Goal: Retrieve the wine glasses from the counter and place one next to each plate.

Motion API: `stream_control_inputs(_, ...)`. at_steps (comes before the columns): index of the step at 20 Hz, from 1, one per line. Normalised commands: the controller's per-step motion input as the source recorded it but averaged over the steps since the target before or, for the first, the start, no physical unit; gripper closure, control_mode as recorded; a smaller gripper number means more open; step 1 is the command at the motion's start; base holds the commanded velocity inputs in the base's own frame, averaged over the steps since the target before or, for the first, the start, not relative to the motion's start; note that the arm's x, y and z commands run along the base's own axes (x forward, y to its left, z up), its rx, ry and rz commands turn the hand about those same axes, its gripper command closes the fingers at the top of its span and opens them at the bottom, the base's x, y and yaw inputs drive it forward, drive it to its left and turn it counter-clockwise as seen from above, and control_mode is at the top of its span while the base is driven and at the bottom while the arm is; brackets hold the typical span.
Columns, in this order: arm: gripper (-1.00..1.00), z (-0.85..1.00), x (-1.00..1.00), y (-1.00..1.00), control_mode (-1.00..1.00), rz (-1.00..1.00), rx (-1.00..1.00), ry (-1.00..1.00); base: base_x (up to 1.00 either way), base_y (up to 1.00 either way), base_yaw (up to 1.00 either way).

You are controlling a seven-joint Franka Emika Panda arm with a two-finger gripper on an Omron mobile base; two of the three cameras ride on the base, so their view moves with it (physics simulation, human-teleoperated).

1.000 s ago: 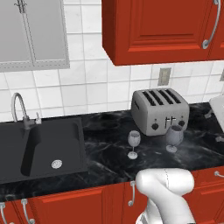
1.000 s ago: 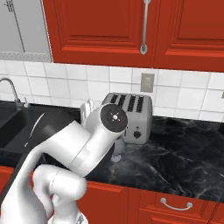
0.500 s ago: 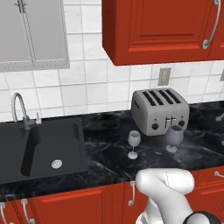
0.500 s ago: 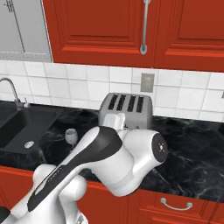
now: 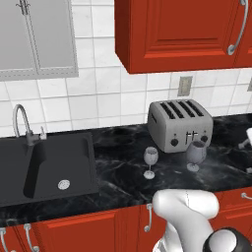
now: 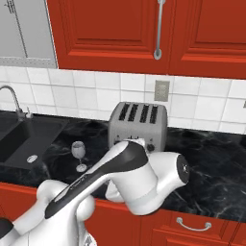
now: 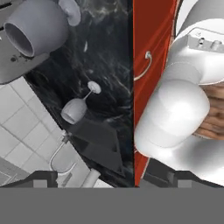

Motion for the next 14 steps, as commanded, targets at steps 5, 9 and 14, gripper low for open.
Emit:
stream_control_inputs(5, -1.0, -0.41, 0.15, -0.32, -1.0, 0.1, 0.26, 0.21, 0.0, 0.0, 0.0)
stream_control_inputs(9, -1.0, -0.37, 0.28, -0.29, -1.0, 0.0, 0.21, 0.18, 0.0, 0.0, 0.0)
stream_control_inputs(14, -1.0, -0.29, 0.54, -0.03, -1.0, 0.0, 0.05, 0.15, 0.0, 0.0, 0.0)
